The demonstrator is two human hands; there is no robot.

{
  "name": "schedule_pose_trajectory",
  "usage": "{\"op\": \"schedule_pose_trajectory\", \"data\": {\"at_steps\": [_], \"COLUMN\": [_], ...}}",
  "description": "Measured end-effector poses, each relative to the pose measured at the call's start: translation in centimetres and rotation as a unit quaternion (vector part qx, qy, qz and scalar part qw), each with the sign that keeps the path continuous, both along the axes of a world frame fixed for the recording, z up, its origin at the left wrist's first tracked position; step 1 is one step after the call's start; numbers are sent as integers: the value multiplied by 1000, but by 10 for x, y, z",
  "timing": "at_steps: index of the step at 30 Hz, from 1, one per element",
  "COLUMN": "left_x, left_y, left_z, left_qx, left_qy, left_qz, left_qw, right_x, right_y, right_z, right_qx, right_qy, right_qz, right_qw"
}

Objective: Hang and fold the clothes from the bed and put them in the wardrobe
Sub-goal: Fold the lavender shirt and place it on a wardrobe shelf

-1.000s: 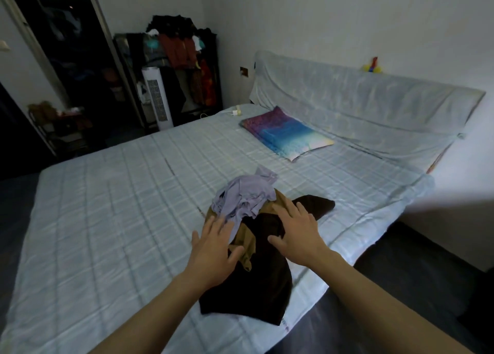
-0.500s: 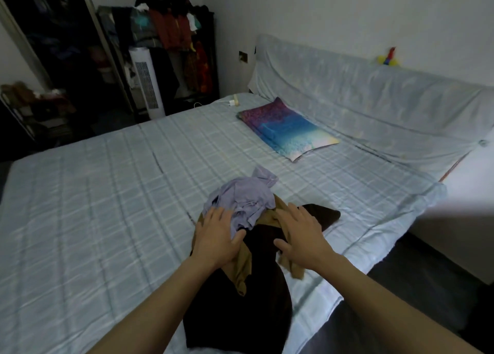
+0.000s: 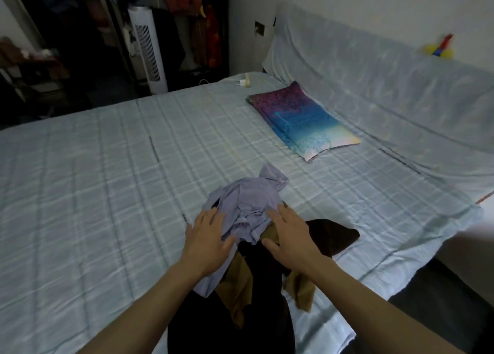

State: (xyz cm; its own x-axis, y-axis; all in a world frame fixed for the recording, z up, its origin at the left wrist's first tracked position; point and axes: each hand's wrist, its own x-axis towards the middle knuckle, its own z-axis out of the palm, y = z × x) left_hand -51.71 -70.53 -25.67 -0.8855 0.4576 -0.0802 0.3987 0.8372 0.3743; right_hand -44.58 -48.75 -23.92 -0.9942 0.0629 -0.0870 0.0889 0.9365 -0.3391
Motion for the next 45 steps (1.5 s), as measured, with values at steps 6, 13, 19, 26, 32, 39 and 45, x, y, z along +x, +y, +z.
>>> {"op": "schedule_pose_trajectory", "data": {"at_steps": [6, 13, 19, 26, 32, 39, 45], "left_x": [-34, -78, -99, -143, -157, -158, -173], "left_y": [22, 45, 57, 75, 77, 71, 76], "left_z": [-19, -72, -130, -187, -215, -225, -177], "left_qx": [3, 14, -88, -167, -184, -20, 139], "left_qy": [-19, -39, -98, -153, -151, -89, -49], "left_qz": [18, 1, -32, -89, -182, -133, -100], "left_qw": [1000, 999, 991, 970, 954, 987, 984], "right_x": [-56, -120, -146, -166, -179, -187, -189], "right_y": [19, 31, 33, 31, 27, 26, 22], "right_z": [-23, -85, -165, -223, -238, -240, -201], "right_qx": [-37, -85, -54, -17, -37, -129, -151], "right_qy": [-11, -47, -114, -217, -203, -124, -38], "right_qz": [26, 23, 51, 102, 100, 23, -18], "right_qw": [999, 995, 991, 971, 973, 984, 988]}}
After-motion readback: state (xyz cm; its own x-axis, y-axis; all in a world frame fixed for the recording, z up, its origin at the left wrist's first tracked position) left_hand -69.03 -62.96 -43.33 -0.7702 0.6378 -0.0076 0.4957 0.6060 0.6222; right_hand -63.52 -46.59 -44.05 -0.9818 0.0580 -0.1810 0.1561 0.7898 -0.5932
